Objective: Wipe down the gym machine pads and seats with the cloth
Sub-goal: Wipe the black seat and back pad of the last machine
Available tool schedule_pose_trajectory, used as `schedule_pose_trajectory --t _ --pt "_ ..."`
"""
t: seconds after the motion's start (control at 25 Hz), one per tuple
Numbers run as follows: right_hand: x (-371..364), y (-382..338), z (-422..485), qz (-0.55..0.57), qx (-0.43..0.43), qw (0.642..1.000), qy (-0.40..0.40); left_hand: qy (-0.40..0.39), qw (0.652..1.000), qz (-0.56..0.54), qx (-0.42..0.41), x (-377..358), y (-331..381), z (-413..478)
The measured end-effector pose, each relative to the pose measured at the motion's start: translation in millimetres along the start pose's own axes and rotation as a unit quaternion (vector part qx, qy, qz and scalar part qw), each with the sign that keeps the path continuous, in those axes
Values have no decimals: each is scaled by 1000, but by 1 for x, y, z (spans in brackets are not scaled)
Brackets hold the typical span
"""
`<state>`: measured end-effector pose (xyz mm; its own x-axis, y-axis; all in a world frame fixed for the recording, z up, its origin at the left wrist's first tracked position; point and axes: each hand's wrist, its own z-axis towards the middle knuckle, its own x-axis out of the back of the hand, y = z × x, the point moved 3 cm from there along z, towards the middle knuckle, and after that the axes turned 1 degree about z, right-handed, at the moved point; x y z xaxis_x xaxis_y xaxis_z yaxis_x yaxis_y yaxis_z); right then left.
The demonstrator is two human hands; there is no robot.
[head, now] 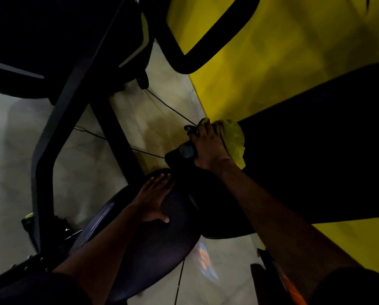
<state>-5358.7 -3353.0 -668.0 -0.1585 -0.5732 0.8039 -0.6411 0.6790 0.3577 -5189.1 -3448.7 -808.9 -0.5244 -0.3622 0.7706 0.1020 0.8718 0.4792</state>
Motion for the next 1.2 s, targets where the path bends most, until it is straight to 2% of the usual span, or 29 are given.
schedule_pose_trajectory --t 0.12,0.28,0.36,0.48,0.6,0.76,1.0,1.2 --pt "-6 -1 -1 28 46 999 -3 17 1000 -23 5 4 3 -2" --pt "-1 -5 -2 16 54 998 17 66 995 -65 37 7 1 -13" --pt "-8 -17 13 -9 68 998 -13 100 991 -69 58 4 0 -21" --pt "-31 -48 27 -99 155 980 -74 121 988 -72 62 2 -1 -27" --pt "-73 -63 32 -103 198 974 -39 112 988 -89 61 1 -2 -24" --pt "-70 -59 7 -115 232 966 4 96 990 -70 71 3 1 -25" --pt "-90 -26 -57 -110 200 972 61 57 992 -52 96 8 5 -19" --pt "-45 11 -77 -21 0 986 163 39 993 -20 105 3 2 -13"
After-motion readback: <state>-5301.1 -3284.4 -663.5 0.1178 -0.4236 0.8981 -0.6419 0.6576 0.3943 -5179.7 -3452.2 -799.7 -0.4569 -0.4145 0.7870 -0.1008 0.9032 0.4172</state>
